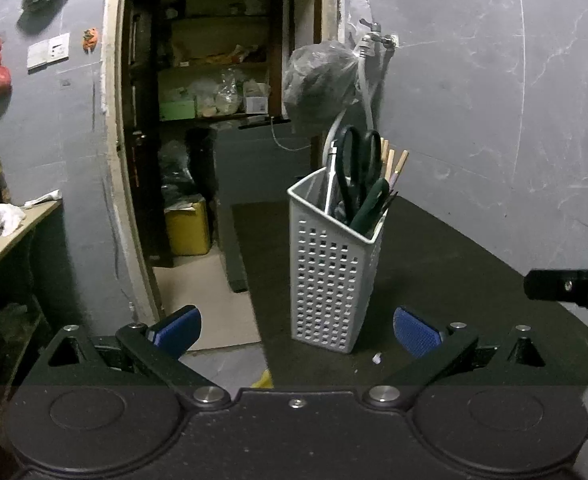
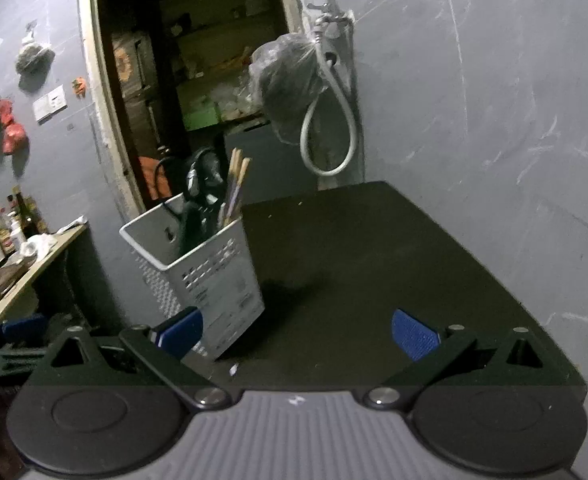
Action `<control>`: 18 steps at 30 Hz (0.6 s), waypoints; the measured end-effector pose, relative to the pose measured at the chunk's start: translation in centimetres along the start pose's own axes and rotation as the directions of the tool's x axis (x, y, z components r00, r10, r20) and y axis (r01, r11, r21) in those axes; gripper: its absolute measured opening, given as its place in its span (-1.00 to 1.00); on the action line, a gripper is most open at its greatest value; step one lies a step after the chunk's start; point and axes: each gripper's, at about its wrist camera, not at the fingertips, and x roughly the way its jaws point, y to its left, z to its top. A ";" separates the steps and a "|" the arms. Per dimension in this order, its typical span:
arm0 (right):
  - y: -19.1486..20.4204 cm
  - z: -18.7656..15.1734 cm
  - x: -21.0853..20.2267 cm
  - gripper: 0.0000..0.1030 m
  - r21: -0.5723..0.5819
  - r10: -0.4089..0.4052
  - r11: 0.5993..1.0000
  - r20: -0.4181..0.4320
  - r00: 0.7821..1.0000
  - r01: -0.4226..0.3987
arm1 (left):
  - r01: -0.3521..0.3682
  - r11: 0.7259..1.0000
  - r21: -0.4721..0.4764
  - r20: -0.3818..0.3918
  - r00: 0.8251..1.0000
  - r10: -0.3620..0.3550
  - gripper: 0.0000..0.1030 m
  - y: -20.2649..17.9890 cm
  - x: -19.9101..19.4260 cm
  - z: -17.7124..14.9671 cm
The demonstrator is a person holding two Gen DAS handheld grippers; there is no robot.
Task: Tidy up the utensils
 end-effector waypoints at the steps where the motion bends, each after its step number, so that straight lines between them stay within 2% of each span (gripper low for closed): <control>1: 0.1 -0.2 -0.2 1.00 -0.001 0.007 1.000 -0.007 1.000 -0.007 | -0.003 1.000 -0.004 -0.007 1.000 0.003 0.99 0.2 -0.5 -0.1; 7: 0.9 -1.5 -1.6 1.00 -0.016 0.020 1.000 -0.042 0.999 -0.021 | -0.001 0.999 -0.035 -0.050 0.999 0.000 0.99 1.8 -2.4 -1.4; 18: 3.1 -2.9 -4.1 1.00 -0.004 -0.035 0.999 -0.066 0.997 0.035 | 0.054 0.995 -0.079 -0.076 0.995 -0.060 0.99 4.5 -4.0 -2.4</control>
